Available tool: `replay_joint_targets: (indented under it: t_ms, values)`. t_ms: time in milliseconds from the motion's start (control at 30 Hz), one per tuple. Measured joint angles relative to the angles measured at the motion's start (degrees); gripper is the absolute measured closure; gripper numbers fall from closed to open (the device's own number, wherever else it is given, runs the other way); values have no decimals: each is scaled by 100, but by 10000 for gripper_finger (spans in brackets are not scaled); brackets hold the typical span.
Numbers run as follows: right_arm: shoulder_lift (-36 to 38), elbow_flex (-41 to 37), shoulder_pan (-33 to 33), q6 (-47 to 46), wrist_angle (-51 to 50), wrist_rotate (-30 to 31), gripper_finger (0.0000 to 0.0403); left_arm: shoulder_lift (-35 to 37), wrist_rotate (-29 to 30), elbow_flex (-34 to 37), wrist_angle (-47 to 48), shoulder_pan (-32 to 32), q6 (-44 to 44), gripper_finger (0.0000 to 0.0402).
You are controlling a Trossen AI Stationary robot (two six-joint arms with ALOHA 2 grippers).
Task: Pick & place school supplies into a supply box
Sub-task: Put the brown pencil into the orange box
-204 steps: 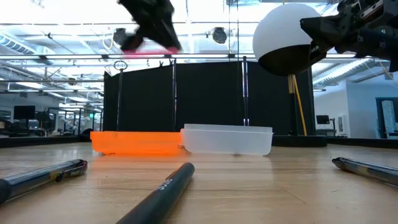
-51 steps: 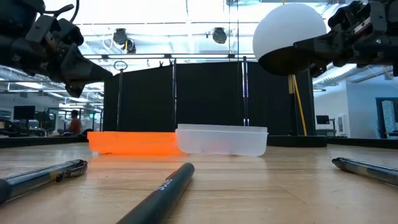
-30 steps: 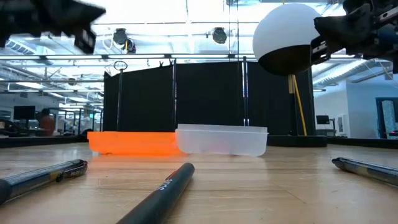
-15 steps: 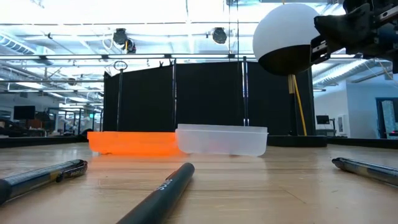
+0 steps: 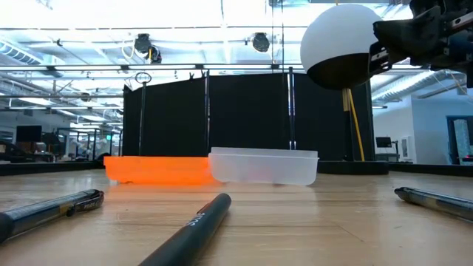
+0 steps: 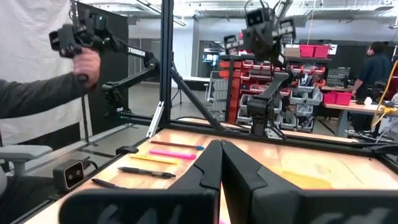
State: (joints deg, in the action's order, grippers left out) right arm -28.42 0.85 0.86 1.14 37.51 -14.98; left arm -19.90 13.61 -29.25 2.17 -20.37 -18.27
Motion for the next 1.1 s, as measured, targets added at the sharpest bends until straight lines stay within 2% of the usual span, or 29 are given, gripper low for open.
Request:
replay_joint_targets:
  t_ms: [67,133,300,533,633,833,933,1100]
  values:
    - [0,0,0,1,-1,1,403,98,560,231,-15,18,51,401]
    - [0,-1,0,-4,-1,2,403,295,743,405,-14,15,102,401]
    - [0,1,0,-105,-1,5,403,812,266,867,-152,-24,257,401]
    - [2,1,0,-194,1,7,403,1144,173,1741,-853,-69,387,400]
    - [2,-1,0,-194,-1,7,403,1143,144,1994,-1171,-69,734,398]
    - [2,1,0,-159,0,29,403,1117,183,2370,-902,-69,1707,399]
    - [-2,1,-2,-20,-3,292,403,1033,183,2595,-828,-69,2015,389]
    - [-54,0,-2,24,-3,1126,403,934,591,2860,-813,-69,2298,368]
